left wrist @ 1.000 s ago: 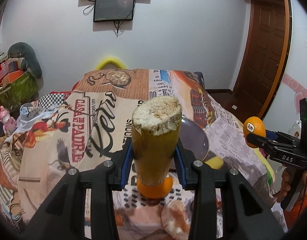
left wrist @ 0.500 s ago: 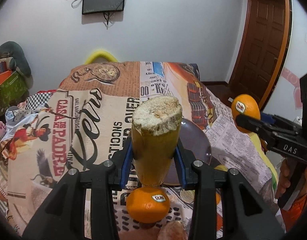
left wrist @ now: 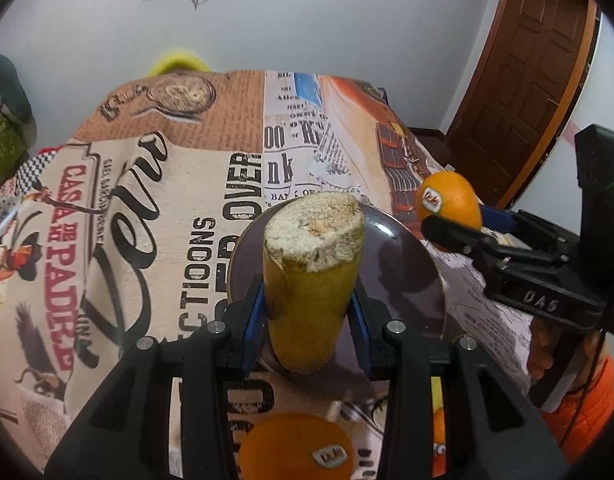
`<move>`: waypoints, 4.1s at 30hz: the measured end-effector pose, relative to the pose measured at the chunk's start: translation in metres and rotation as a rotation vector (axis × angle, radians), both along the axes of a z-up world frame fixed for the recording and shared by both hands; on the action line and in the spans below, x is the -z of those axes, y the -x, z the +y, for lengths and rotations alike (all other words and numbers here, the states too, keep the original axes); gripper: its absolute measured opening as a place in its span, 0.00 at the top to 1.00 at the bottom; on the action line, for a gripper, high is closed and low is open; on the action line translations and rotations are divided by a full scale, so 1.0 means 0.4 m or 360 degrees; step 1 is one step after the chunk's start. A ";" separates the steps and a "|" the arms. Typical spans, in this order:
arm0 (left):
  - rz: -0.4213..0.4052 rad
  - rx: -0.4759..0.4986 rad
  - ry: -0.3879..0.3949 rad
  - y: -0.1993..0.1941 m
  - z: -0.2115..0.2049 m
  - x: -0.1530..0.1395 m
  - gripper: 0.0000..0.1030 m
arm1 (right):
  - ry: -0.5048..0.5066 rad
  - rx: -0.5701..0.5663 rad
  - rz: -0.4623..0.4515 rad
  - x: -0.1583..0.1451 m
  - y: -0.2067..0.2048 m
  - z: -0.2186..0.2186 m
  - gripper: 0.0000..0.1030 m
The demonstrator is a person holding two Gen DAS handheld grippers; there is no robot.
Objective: Organize fruits
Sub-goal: 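Lift and carry the corn cob with the left tool while the right tool carries the orange onto the plate, then open both tools to release the corn cob and orange on the plate, then move the left tool to the Dole-sticker orange while the right tool approaches a small tangerine, then grasp the Dole orange with the left tool while the right tool grasps the tangerine, then carry the Dole orange with the left tool while the right tool lowers the tangerine onto the plate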
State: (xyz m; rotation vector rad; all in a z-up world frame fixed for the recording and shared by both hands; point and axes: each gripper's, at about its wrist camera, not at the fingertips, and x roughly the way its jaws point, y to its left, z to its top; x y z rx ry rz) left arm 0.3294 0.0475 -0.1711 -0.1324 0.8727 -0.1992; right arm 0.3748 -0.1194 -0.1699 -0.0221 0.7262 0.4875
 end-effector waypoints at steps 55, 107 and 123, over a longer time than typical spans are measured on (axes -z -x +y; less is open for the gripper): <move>-0.0211 -0.0147 -0.0105 0.331 0.056 -0.171 0.49 | 0.0096 0.0058 -0.0094 -0.111 0.283 -0.080 0.20; 0.0134 -0.0143 -0.0026 0.218 0.020 0.079 0.33 | 0.0051 0.0010 0.0286 0.081 0.268 -0.121 0.66; -0.0136 -0.0151 0.0027 0.186 0.015 -0.086 0.33 | 0.0032 -0.0045 0.0031 -0.047 0.207 -0.068 0.66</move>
